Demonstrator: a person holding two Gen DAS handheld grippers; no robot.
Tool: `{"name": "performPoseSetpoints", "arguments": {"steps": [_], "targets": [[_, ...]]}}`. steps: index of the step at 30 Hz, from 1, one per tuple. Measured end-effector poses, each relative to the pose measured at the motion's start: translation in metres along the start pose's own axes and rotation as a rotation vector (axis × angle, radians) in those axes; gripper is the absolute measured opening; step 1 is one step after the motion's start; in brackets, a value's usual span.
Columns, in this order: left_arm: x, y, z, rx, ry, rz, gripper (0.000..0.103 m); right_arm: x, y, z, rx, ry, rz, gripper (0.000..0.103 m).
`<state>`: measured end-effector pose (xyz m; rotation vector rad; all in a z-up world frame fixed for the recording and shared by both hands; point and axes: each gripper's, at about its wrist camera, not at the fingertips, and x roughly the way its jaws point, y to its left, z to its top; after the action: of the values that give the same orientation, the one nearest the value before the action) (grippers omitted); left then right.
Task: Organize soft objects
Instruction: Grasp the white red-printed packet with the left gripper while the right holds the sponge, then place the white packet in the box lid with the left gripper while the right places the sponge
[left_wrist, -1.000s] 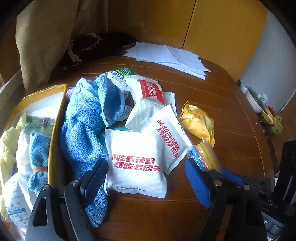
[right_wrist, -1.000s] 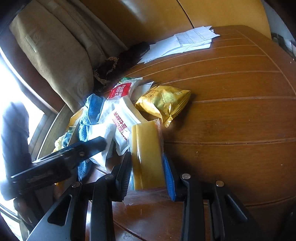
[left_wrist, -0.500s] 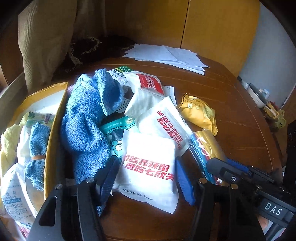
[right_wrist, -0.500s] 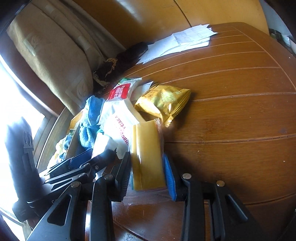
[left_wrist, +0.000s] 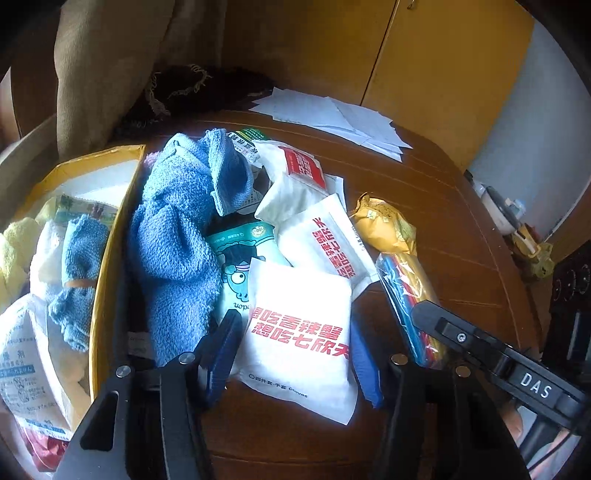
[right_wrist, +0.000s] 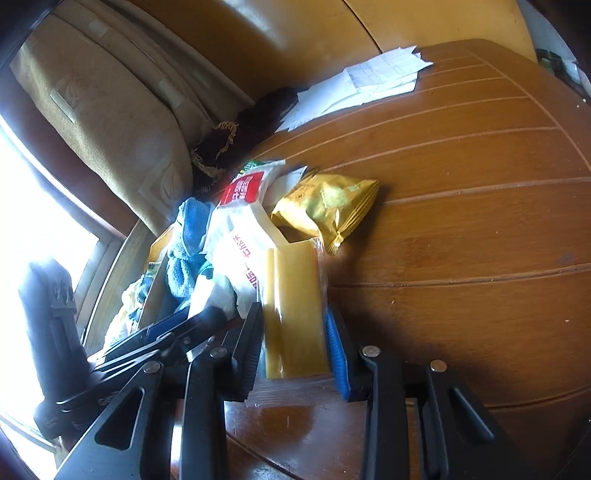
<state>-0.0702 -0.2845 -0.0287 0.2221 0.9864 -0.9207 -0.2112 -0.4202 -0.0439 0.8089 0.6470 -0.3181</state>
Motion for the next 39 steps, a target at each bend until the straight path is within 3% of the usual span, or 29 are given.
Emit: {"name": "performPoseSetpoints", "arguments": {"steps": [7, 11, 16, 21, 26, 29, 33, 39], "targets": [[-0.041, 0.002, -0.011, -0.024, -0.052, -0.071, 0.061, -0.011, 0.009, 0.0, -0.051, -0.065, -0.001, 0.032], [-0.074, 0.022, -0.012, -0.062, -0.102, -0.096, 0.061, -0.023, 0.027, -0.004, -0.101, -0.11, 0.025, 0.032], [-0.113, 0.069, -0.008, -0.157, -0.172, -0.105, 0.061, -0.016, 0.08, -0.004, -0.167, -0.078, 0.117, 0.032], [-0.134, 0.126, 0.009, -0.23, -0.237, -0.031, 0.061, 0.03, 0.132, 0.007, -0.184, 0.052, 0.167, 0.032], [-0.115, 0.178, 0.031, -0.31, -0.219, 0.054, 0.061, 0.075, 0.178, 0.024, -0.233, 0.145, 0.142, 0.032], [-0.097, 0.191, 0.041, -0.323, -0.191, 0.053, 0.061, 0.097, 0.196, 0.038, -0.258, 0.145, 0.093, 0.032], [-0.081, 0.198, 0.054, -0.315, -0.173, 0.041, 0.061, 0.132, 0.201, 0.051, -0.226, 0.201, 0.086, 0.032], [-0.053, 0.207, 0.071, -0.331, -0.103, 0.04, 0.061, 0.161, 0.207, 0.061, -0.23, 0.207, 0.045, 0.032]]}}
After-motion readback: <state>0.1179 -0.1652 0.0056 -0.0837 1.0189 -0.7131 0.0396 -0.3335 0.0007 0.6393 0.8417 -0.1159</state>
